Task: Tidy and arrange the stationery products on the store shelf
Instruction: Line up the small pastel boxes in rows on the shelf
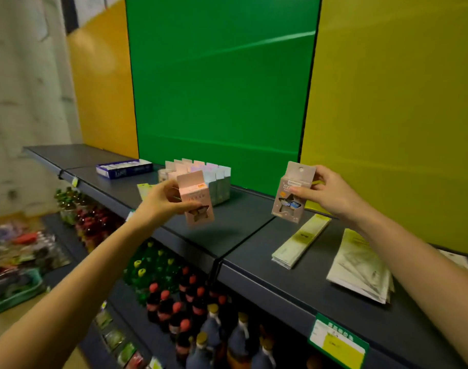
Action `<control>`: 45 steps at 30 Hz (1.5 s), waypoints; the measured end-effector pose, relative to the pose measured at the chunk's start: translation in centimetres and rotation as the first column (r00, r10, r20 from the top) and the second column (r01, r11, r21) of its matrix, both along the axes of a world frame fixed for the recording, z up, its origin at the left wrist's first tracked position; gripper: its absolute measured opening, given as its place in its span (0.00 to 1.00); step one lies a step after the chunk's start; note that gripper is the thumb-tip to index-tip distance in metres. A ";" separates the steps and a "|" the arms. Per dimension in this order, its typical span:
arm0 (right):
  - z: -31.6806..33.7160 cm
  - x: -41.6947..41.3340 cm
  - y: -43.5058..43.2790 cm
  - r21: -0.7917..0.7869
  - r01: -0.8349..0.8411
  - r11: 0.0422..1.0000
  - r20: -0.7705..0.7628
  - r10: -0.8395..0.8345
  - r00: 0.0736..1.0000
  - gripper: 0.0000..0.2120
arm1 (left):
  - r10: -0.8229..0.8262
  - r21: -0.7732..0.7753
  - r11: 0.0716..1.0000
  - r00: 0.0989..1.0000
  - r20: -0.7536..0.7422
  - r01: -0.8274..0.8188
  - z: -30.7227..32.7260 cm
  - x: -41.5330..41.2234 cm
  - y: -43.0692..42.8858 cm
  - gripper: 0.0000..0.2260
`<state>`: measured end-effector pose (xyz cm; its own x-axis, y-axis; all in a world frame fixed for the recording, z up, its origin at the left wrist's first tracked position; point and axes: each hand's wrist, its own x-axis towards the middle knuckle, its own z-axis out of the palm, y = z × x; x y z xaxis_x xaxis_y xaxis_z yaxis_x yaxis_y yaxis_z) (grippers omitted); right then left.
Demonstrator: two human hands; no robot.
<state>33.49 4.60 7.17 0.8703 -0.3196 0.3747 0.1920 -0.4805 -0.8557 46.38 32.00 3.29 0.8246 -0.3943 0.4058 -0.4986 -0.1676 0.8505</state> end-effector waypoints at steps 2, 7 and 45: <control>-0.1 1.5 1.5 -0.025 -0.035 0.999 -0.024 0.035 0.999 0.20 | 0.043 -0.004 0.999 0.999 -0.013 -0.043 -0.4 0.9 1.9 0.13; -0.5 5.3 5.2 -0.159 -0.047 0.986 -0.062 0.037 0.997 0.23 | 0.093 0.041 0.995 0.995 -0.022 -0.092 -1.1 4.1 5.6 0.19; -3.9 33.3 22.1 -0.517 0.275 0.811 0.042 -0.296 0.954 0.20 | -0.271 0.035 0.962 0.962 0.028 0.270 0.3 36.5 12.8 0.16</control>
<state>66.82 26.70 3.31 0.7873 -0.3279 0.5222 -0.0508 -0.8785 -0.4751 82.90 44.76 3.62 0.6719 -0.6136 0.4147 -0.5563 -0.0484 0.8296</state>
